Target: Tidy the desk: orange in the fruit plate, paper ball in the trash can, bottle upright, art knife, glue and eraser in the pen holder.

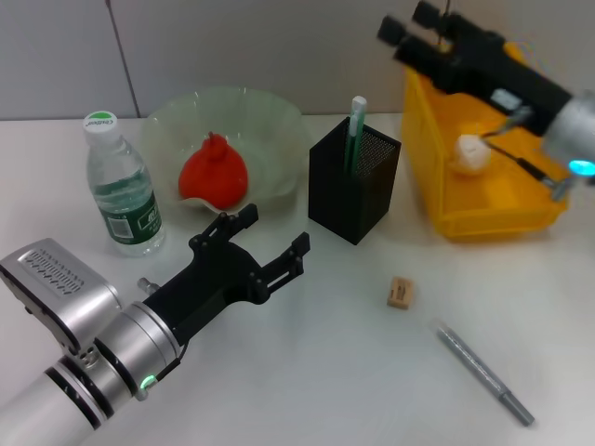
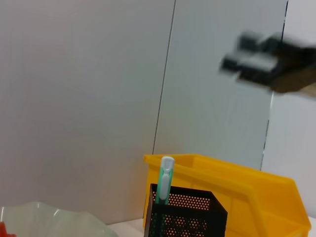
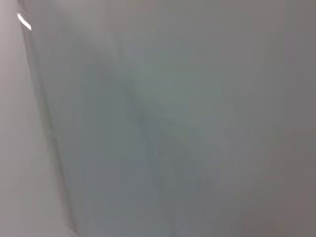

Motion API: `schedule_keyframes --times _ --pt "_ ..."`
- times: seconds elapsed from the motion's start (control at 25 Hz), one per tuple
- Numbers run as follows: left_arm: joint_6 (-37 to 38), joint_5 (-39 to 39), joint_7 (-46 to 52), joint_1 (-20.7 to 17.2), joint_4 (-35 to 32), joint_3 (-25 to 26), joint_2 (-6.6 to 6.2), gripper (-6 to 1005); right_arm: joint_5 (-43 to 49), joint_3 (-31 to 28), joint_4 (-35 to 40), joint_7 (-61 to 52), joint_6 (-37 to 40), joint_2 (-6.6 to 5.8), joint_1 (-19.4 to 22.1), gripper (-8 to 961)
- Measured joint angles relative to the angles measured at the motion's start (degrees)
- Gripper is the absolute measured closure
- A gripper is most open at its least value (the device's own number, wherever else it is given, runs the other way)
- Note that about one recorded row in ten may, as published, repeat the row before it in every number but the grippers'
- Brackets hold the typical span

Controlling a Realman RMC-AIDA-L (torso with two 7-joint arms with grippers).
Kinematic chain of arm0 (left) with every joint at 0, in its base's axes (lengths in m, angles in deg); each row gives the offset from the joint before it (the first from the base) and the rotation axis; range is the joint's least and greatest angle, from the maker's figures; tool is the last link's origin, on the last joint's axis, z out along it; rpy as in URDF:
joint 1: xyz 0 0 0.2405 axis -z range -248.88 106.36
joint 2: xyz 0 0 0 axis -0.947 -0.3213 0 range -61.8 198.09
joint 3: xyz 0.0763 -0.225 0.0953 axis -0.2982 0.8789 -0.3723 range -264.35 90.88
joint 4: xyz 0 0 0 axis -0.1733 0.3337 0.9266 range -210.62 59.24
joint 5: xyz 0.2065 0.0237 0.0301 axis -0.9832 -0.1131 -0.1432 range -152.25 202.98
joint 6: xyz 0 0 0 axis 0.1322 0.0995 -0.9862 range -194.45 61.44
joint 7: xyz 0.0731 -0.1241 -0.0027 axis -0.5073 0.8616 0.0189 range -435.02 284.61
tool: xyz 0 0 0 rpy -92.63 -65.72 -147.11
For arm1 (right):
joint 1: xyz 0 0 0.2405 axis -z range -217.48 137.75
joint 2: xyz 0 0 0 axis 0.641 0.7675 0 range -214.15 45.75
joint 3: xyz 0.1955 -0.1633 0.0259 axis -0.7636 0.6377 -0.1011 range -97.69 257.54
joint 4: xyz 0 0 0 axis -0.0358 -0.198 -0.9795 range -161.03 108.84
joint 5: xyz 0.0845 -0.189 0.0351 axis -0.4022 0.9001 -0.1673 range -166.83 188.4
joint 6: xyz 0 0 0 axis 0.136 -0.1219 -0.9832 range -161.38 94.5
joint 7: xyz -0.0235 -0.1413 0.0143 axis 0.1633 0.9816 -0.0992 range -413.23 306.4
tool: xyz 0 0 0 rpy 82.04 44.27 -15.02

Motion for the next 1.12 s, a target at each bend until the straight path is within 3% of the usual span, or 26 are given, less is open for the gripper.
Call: schedule_keyframes --times 0.16,0.2,0.28,0.4,0.44,0.56,0.64,0.88,1.12 --pt "0.4 0.0 1.6 0.2 1.3 0.0 -0.07 152 3.9 0.5 11.3 -11.3 16.3 -0.98 7.0 240" --pt "0.4 0.0 1.6 0.2 1.3 0.0 -0.07 152 3.9 0.5 11.3 -11.3 16.3 -0.98 7.0 240" --pt "1.1 -0.3 1.9 0.3 2.0 0.0 -0.09 152 8.7 0.5 16.2 -16.6 20.7 -2.14 8.5 241" --pt "1.7 -1.3 1.9 0.3 2.3 0.0 -0.20 152 18.6 0.5 21.4 -25.9 24.0 -4.38 8.3 242" --pt "2.2 -2.1 1.9 0.2 2.5 0.0 -0.24 152 25.4 0.5 23.8 -31.2 25.0 -5.74 7.1 242" --pt "4.5 -4.3 2.4 0.3 4.1 0.0 -0.39 152 32.0 0.4 26.6 -36.8 25.9 -6.49 5.6 241" --pt "8.5 -6.5 4.4 0.8 7.3 0.0 -0.46 152 41.1 0.4 30.8 -43.0 26.9 -6.77 3.2 241" --pt "15.8 -11.9 10.8 2.1 12.4 0.0 -1.95 152 52.0 1.5 35.2 -50.0 27.7 -6.62 -1.4 242" --pt "24.6 -18.0 15.9 3.3 18.7 0.0 -3.98 152 62.0 10.5 35.7 -55.5 25.6 -5.64 -7.4 241"
